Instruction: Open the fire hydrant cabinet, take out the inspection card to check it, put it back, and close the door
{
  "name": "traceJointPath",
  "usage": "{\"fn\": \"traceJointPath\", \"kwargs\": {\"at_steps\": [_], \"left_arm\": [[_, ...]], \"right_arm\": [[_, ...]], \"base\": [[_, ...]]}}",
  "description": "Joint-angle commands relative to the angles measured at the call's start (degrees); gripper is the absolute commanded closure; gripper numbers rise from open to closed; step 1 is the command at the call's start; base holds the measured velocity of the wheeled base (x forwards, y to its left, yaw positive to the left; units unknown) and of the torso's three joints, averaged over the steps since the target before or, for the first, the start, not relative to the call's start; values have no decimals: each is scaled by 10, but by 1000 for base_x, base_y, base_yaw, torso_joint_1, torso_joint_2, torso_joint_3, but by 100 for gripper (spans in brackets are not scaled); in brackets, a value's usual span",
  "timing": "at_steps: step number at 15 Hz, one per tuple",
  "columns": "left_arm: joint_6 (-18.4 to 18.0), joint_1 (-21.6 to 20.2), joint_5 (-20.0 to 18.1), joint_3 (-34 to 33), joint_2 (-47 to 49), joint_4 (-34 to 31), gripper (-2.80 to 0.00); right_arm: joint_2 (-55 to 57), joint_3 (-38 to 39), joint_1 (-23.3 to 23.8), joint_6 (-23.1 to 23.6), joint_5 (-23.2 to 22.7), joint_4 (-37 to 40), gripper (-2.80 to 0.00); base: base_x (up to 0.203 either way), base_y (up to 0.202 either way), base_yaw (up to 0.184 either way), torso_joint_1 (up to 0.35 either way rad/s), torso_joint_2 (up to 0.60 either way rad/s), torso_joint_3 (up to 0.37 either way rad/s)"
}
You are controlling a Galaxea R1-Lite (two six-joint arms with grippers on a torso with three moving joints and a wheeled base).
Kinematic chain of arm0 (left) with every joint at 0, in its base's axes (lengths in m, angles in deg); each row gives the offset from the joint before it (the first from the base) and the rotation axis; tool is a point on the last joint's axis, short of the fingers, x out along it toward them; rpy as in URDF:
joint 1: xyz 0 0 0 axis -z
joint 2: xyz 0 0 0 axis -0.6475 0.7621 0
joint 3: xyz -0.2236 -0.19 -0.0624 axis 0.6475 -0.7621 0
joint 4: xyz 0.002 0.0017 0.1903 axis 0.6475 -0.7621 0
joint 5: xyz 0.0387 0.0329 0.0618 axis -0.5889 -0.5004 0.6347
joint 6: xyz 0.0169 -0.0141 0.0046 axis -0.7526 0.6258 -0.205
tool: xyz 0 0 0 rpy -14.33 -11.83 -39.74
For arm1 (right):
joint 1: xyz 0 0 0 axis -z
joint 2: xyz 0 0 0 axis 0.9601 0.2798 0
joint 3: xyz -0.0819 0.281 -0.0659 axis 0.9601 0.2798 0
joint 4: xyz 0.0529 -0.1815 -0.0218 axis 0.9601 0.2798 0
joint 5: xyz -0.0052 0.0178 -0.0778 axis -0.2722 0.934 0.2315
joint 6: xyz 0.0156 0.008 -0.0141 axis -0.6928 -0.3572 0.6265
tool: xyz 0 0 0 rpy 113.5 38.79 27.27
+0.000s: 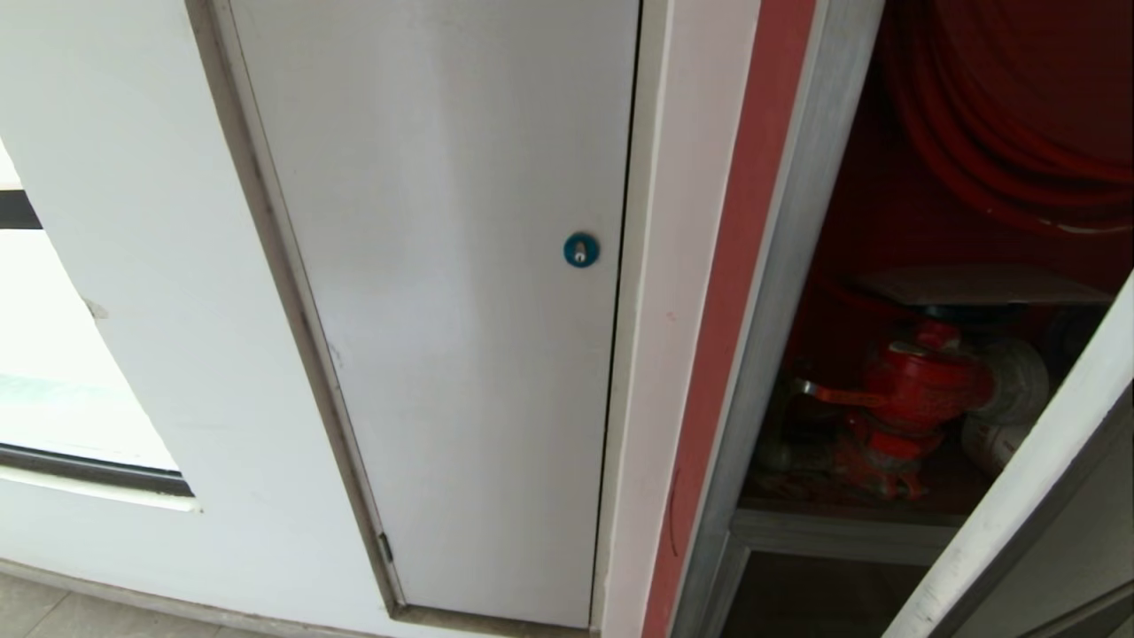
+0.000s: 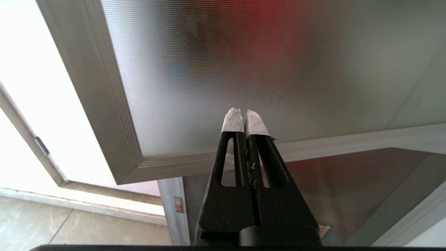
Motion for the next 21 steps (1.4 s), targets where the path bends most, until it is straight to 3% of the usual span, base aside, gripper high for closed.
{"fn": "traceJointPath", "kwargs": {"at_steps": [1, 4, 6, 8, 11, 12, 17, 21], "left_arm": [[0, 0, 0, -4, 0, 0, 0], [0, 0, 0, -4, 0, 0, 0], [0, 0, 0, -4, 0, 0, 0], [0, 0, 0, -4, 0, 0, 0], [0, 0, 0, -4, 0, 0, 0], [0, 0, 0, -4, 0, 0, 0], [0, 0, 0, -4, 1, 0, 0], [0, 0, 0, -4, 0, 0, 0]], "right_arm": [[-1, -13, 0, -1, 2, 4, 0], [24, -112, 0, -1, 0, 35, 0], [83, -186, -1, -10, -25, 47, 0], [135, -263, -1, -46, -99, 67, 0], [183, -349, 0, -93, -298, 152, 0], [207, -358, 0, -99, -328, 162, 0], [345, -374, 0, -102, -379, 90, 0], [404, -380, 0, -98, -380, 26, 0]], "base": [[0, 0, 0, 0, 0, 0], [0, 0, 0, 0, 0, 0], [0, 0, 0, 0, 0, 0], [0, 0, 0, 0, 0, 0], [0, 0, 0, 0, 0, 0], [0, 0, 0, 0, 0, 0], [0, 0, 0, 0, 0, 0], [0, 0, 0, 0, 0, 0]]}}
